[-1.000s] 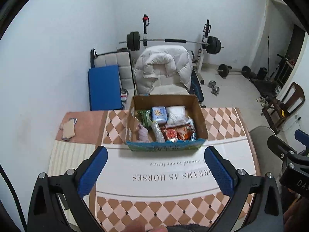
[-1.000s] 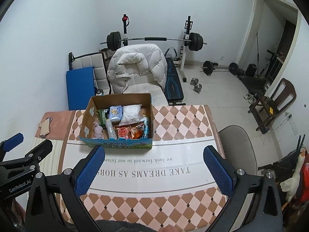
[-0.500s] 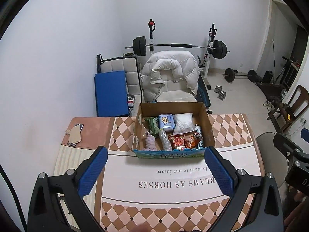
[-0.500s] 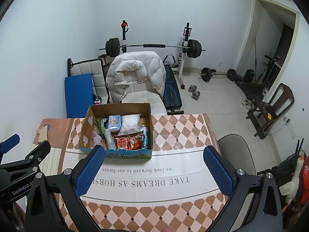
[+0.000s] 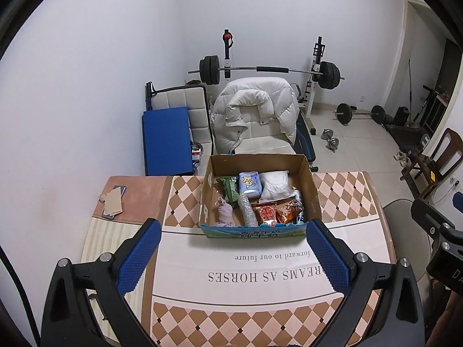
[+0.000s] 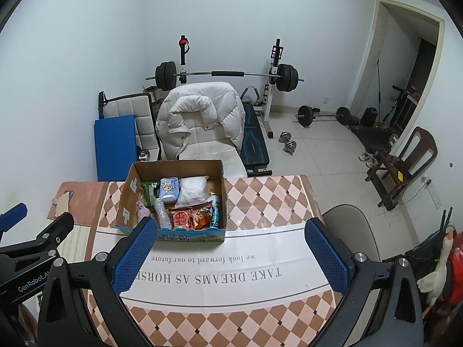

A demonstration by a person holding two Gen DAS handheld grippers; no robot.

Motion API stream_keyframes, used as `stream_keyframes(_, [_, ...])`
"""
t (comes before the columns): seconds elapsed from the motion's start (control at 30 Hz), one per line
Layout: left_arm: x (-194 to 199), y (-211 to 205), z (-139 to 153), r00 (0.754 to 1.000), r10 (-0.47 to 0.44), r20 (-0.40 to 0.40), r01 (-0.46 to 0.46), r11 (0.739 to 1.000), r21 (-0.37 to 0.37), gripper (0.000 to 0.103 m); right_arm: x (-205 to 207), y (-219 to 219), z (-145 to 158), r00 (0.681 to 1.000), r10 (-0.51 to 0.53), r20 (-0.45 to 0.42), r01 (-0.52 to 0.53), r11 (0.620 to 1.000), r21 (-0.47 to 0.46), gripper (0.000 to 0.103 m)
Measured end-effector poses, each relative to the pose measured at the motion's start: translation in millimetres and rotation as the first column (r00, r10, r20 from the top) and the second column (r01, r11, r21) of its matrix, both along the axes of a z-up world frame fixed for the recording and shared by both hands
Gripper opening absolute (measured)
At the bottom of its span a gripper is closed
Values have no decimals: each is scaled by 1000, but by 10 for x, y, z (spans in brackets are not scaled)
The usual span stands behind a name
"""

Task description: Organize soft objects

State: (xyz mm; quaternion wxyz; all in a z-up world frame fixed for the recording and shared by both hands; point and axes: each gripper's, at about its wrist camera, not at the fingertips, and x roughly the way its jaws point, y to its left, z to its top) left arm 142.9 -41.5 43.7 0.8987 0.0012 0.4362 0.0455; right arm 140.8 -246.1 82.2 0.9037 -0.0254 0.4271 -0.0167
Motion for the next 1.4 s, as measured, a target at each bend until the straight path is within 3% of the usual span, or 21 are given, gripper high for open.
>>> stream_keyframes(1.4, [-16, 21, 98, 1000, -19, 16, 18, 1000, 13, 103, -106, -49, 71, 1000, 4, 10, -4, 1000, 1, 103])
